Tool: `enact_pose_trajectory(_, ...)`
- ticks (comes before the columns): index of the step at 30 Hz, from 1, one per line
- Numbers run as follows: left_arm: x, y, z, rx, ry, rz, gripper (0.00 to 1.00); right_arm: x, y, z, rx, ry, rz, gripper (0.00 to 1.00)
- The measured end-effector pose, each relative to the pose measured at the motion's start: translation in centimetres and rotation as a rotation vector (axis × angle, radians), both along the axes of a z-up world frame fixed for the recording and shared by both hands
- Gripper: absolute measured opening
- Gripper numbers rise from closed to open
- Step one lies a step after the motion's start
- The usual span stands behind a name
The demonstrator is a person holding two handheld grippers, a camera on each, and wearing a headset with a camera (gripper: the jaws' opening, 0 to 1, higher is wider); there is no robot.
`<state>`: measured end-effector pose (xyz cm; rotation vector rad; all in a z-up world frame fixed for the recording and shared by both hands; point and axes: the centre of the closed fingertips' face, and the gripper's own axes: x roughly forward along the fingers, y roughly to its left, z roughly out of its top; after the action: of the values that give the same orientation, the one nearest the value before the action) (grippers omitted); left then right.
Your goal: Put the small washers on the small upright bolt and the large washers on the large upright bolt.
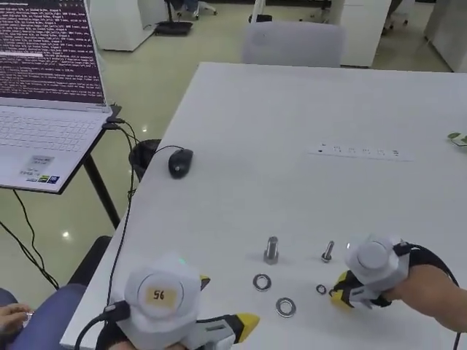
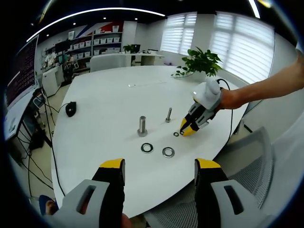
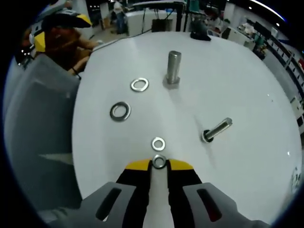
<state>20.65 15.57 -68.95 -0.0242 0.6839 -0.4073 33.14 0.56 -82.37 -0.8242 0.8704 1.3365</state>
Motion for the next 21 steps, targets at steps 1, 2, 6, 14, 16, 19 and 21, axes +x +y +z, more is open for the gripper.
enact_pose_trajectory(1, 0.1, -0.1, 0.0, 0.003, 0.000, -0.002, 0.58, 0.0, 0.0, 0.0, 0.001, 0.002, -0.002, 0.14)
enact_pose_trajectory(2, 0.1, -0.1, 0.0, 0.006, -0.001, -0.004, 0.58, 0.0, -0.1, 0.0, 0.002, 0.003, -0.005, 0.14)
enact_pose_trajectory(6, 0.2, -0.3, 0.2, 0.014, -0.004, -0.006, 0.58, 0.0, -0.4, 0.0, 0.003, 0.012, -0.019, 0.13)
enact_pose_trajectory(14, 0.5, -0.7, 0.2, 0.015, -0.003, -0.010, 0.59, 0.8, -1.3, 1.2, 0.058, 0.008, -0.086, 0.13)
enact_pose_trajectory(16, 0.6, -0.8, 0.3, 0.017, -0.004, -0.011, 0.59, 1.3, -1.4, 1.6, 0.078, 0.004, -0.113, 0.13)
enact_pose_trajectory(19, 0.8, -1.1, 0.4, 0.016, -0.005, -0.016, 0.59, 2.3, -1.5, 2.8, 0.113, -0.012, -0.156, 0.13)
enact_pose_trajectory(21, 0.8, -1.2, 0.4, 0.018, -0.005, -0.019, 0.59, 3.1, -1.4, 3.6, 0.136, -0.028, -0.177, 0.13)
